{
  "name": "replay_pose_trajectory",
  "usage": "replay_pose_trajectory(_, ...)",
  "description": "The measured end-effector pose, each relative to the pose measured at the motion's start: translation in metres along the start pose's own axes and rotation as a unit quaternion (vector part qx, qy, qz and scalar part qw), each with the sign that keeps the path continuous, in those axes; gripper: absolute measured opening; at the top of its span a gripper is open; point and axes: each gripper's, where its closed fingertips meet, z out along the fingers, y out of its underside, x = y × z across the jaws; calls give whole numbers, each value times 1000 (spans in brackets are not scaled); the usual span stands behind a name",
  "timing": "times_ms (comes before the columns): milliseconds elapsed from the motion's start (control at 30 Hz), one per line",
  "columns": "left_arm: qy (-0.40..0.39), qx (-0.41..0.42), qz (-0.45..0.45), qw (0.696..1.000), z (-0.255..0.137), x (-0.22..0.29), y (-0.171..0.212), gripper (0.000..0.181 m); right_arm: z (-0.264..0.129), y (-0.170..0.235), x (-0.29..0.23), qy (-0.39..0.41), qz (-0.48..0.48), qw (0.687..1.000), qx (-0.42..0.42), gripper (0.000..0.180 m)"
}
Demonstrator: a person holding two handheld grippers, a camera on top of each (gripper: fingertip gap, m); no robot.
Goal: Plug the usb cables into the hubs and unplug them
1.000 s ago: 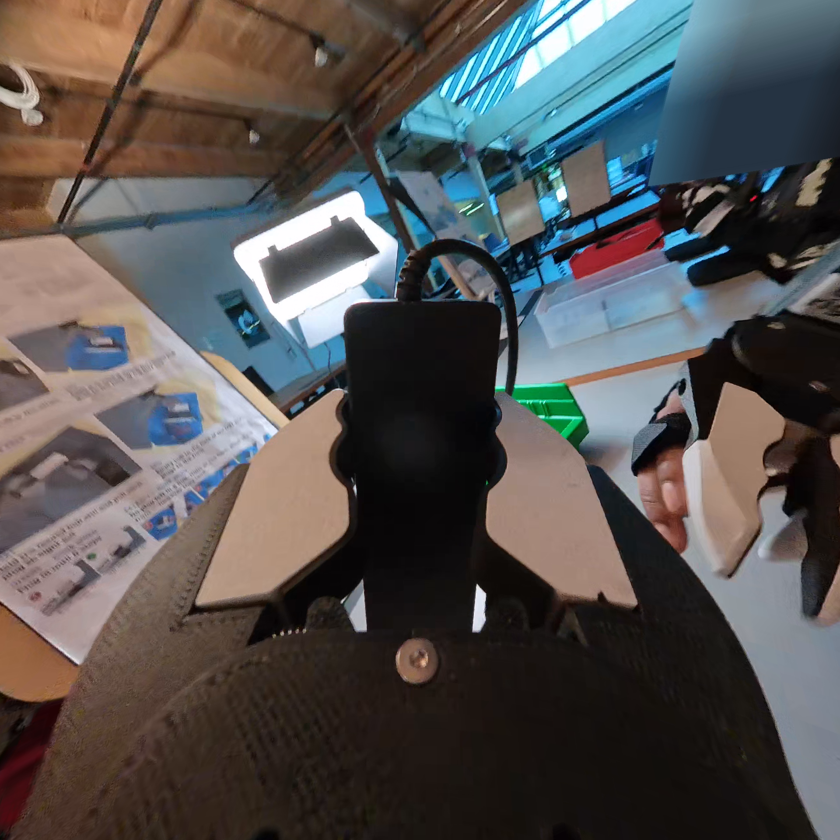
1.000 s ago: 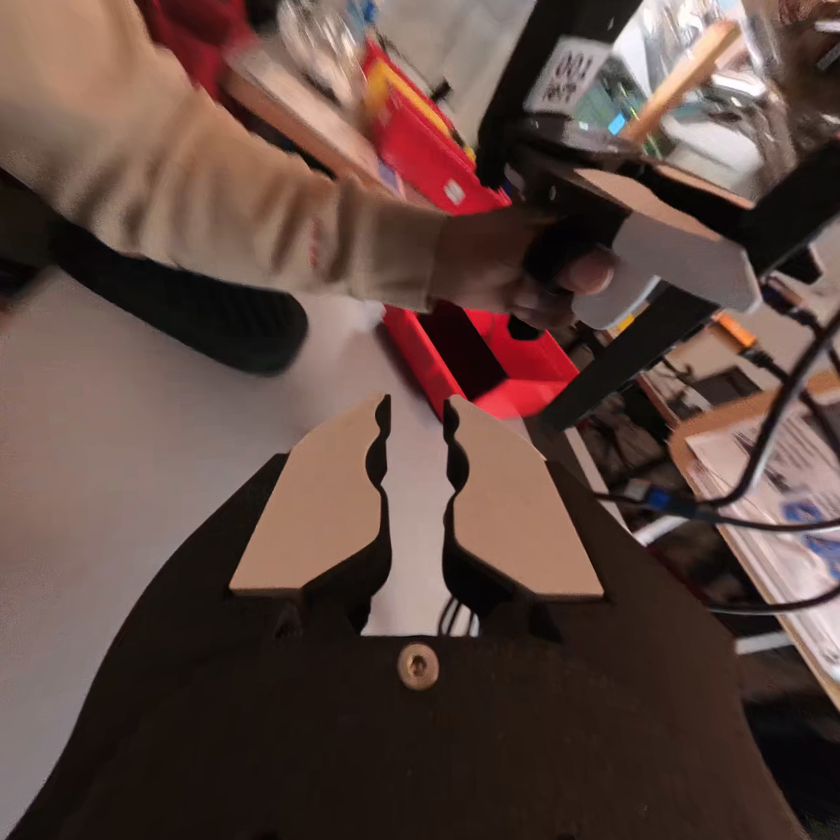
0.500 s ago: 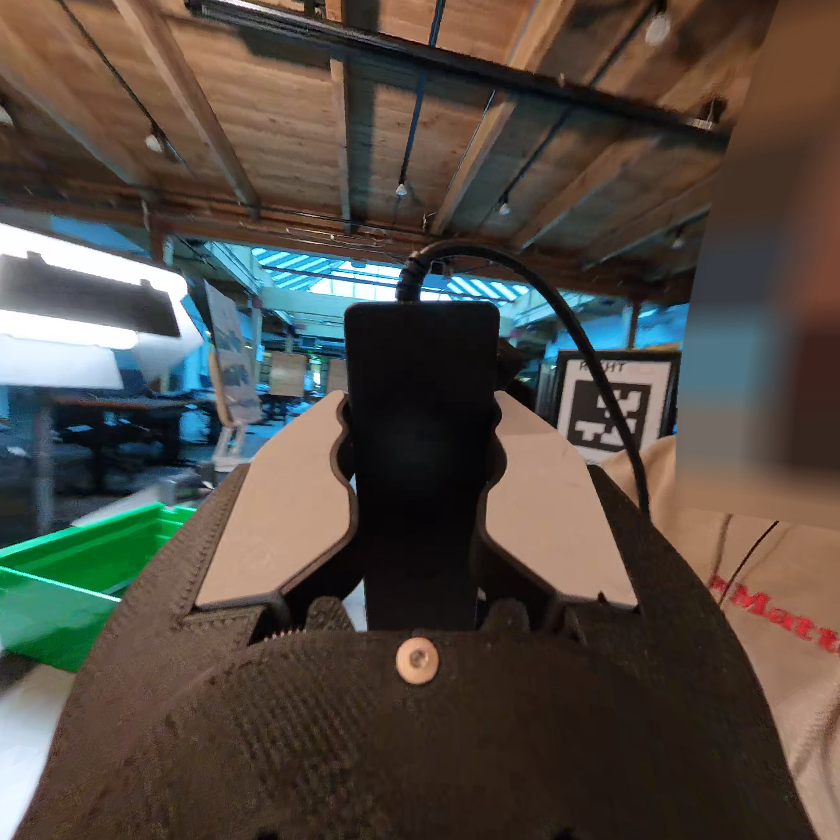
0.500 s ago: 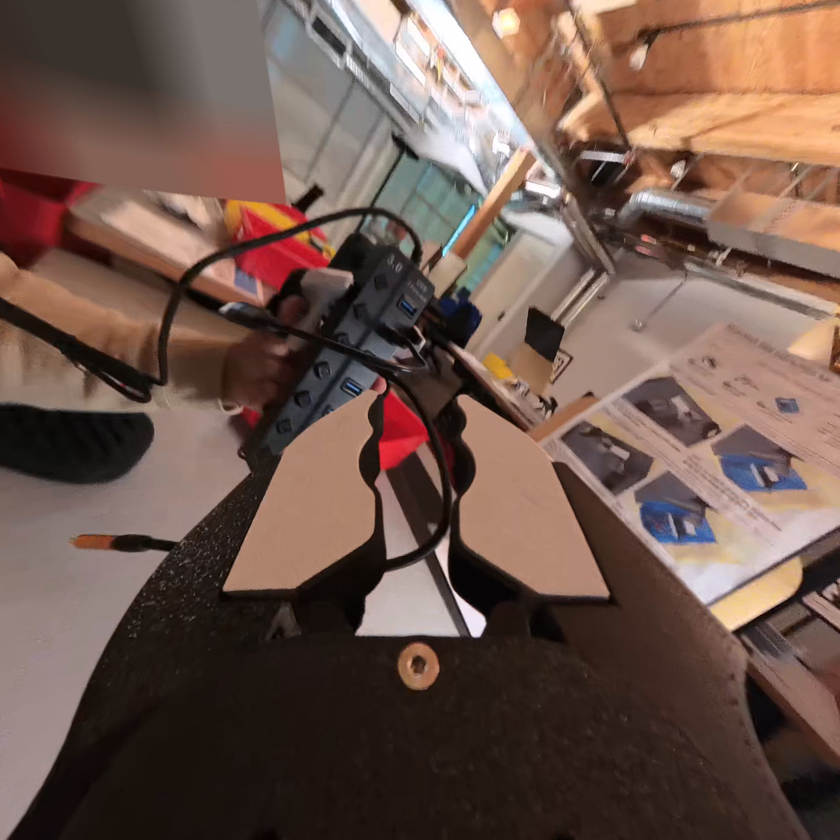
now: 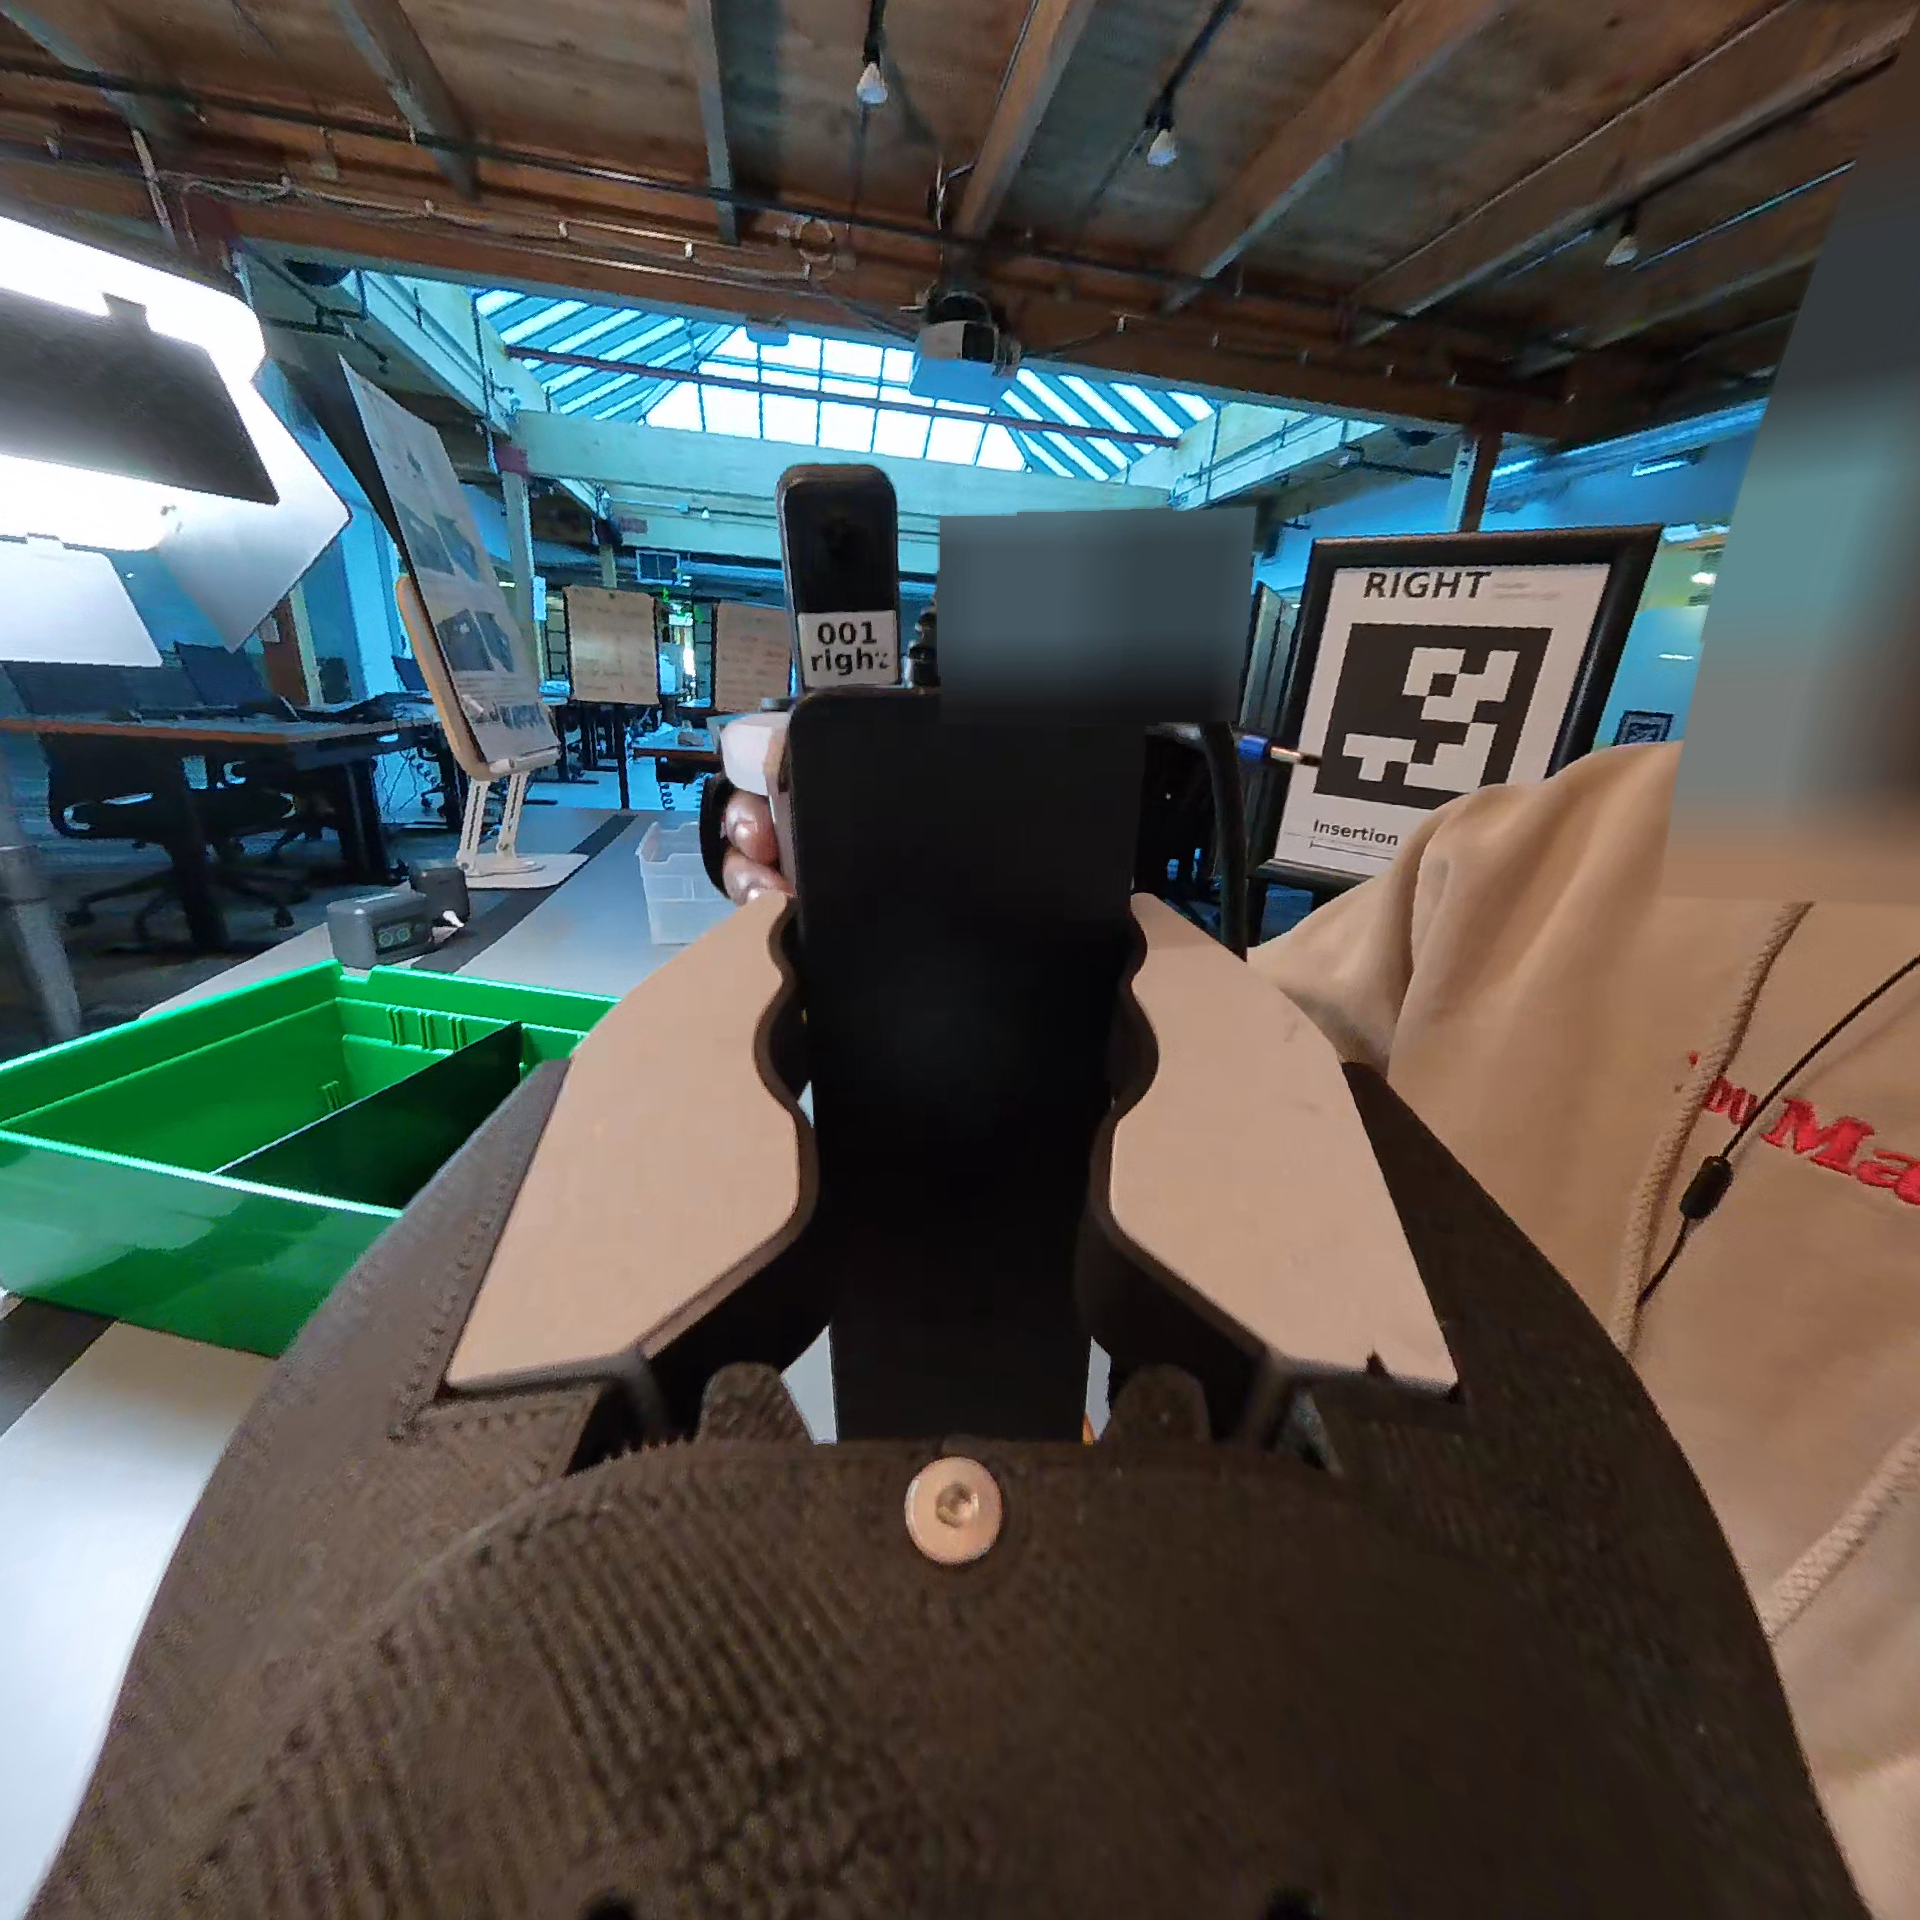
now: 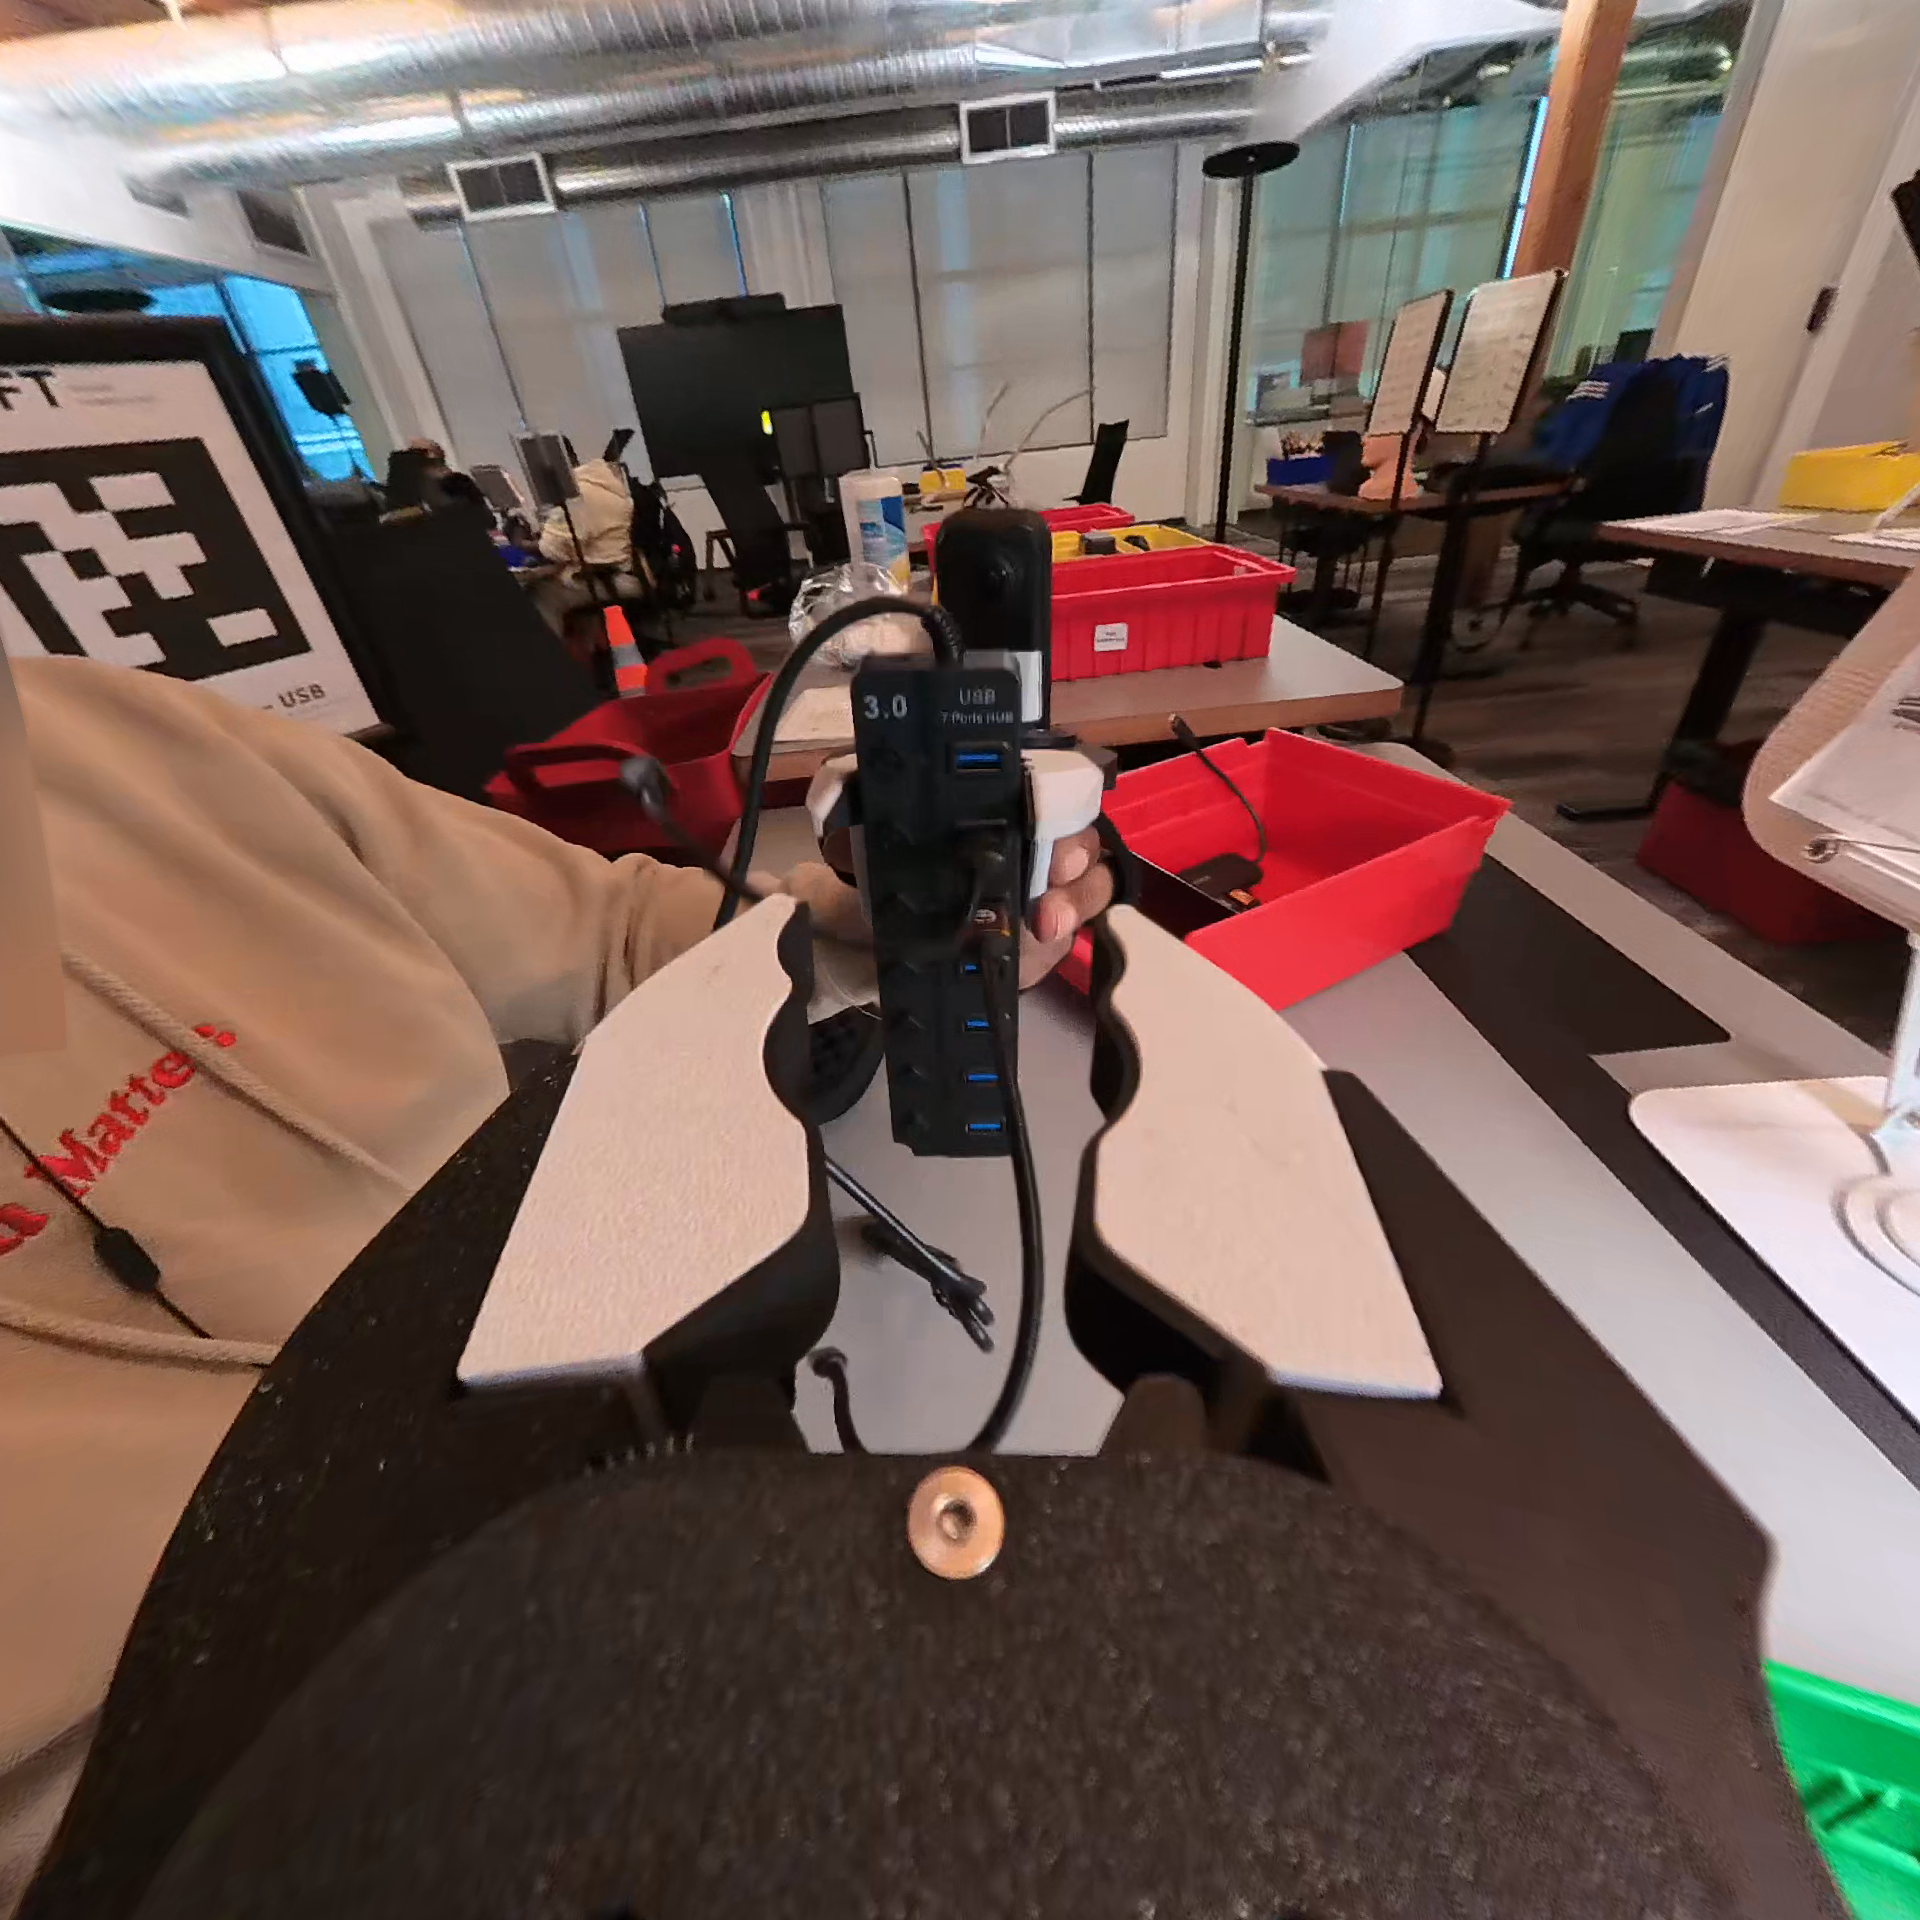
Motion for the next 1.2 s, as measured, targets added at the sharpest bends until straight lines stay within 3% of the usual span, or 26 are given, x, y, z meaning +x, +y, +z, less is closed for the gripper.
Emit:
replay_pose_trajectory(100,-12,-13,2,1000,5,-3,8,56,3,-10,-3,-7,5,999,36,52)
replay_pose_trajectory(200,-14,6,-20,1000,6,-6,7,56,3,-12,9,-3,44,996,72,42)
replay_pose_trajectory(267,-17,17,-27,999,7,-6,5,56,10,2,23,30,38,998,51,38)
replay_pose_trajectory(467,-46,18,-26,998,12,-11,8,56,42,31,15,25,28,999,-10,36)
replay_pose_trajectory(1200,-67,22,-20,997,25,-11,18,56,54,43,13,38,20,999,-14,17)
